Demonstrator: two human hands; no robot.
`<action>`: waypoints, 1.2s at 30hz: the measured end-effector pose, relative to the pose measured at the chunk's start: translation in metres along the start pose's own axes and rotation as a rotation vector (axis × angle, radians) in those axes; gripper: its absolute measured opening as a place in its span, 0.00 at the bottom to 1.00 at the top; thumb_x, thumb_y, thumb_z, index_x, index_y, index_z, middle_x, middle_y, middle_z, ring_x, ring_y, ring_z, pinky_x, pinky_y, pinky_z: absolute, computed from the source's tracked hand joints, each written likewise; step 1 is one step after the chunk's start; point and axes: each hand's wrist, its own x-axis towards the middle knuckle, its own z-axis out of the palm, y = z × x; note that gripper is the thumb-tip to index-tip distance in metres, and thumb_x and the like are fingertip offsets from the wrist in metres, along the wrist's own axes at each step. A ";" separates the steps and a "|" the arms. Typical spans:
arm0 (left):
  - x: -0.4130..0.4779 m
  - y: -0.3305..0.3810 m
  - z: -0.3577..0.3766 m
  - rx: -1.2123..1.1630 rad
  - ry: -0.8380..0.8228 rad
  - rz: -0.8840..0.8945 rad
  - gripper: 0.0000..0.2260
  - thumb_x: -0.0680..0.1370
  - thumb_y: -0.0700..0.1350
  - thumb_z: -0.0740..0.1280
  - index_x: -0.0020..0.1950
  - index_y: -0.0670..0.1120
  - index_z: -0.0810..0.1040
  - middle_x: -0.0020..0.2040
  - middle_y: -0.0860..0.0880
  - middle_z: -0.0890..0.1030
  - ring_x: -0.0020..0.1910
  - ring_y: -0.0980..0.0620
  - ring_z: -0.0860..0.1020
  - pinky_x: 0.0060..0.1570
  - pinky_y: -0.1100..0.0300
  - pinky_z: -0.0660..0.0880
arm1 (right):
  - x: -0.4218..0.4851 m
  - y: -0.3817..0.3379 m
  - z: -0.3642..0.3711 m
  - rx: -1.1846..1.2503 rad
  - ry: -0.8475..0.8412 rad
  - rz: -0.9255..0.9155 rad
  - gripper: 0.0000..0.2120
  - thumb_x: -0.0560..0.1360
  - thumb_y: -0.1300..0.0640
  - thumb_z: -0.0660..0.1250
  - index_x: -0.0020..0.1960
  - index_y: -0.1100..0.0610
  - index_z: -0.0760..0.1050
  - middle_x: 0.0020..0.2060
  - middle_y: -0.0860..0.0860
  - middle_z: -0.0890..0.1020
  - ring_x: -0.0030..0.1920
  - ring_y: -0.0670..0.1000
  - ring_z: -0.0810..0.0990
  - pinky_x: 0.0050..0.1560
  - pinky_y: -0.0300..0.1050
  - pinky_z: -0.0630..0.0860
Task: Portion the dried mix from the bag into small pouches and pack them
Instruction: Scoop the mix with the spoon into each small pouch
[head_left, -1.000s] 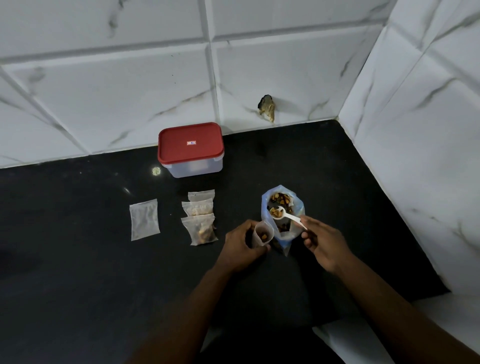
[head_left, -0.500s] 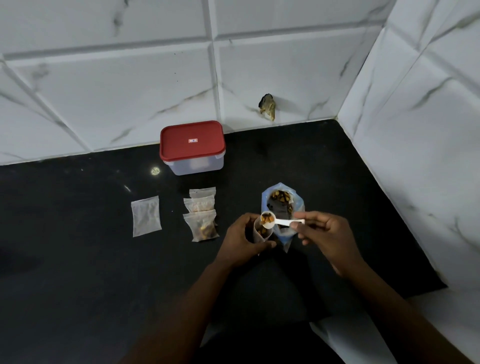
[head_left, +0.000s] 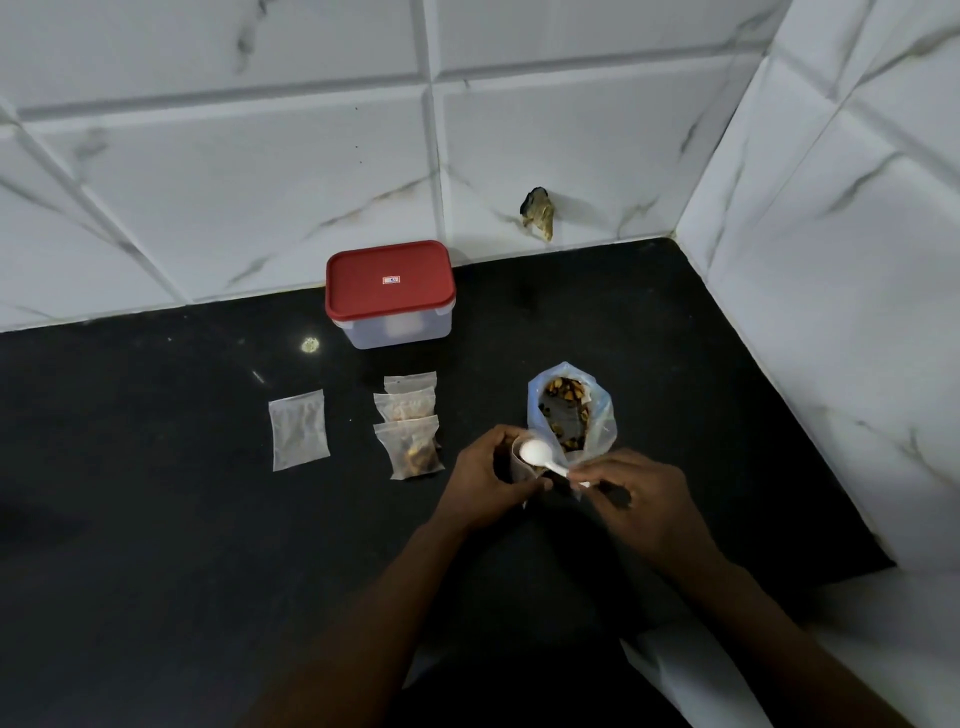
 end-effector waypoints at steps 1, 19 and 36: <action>0.000 0.000 0.000 0.000 -0.005 0.001 0.23 0.69 0.47 0.82 0.60 0.57 0.78 0.57 0.60 0.82 0.58 0.64 0.80 0.59 0.62 0.78 | -0.003 0.000 0.001 0.033 0.006 0.037 0.09 0.74 0.61 0.74 0.53 0.53 0.84 0.49 0.43 0.85 0.51 0.38 0.83 0.54 0.35 0.79; -0.011 0.004 -0.015 -0.114 -0.096 0.012 0.22 0.77 0.40 0.75 0.69 0.51 0.74 0.60 0.55 0.81 0.60 0.61 0.80 0.56 0.69 0.76 | 0.028 0.037 0.021 0.025 0.065 0.433 0.15 0.73 0.60 0.75 0.59 0.50 0.81 0.54 0.44 0.84 0.53 0.37 0.81 0.49 0.29 0.75; -0.022 -0.006 -0.033 0.002 0.100 0.041 0.12 0.72 0.55 0.79 0.50 0.54 0.82 0.47 0.54 0.82 0.45 0.57 0.82 0.46 0.58 0.81 | 0.017 -0.024 0.067 0.201 0.004 0.273 0.13 0.71 0.55 0.78 0.54 0.49 0.82 0.45 0.40 0.82 0.46 0.41 0.81 0.46 0.34 0.78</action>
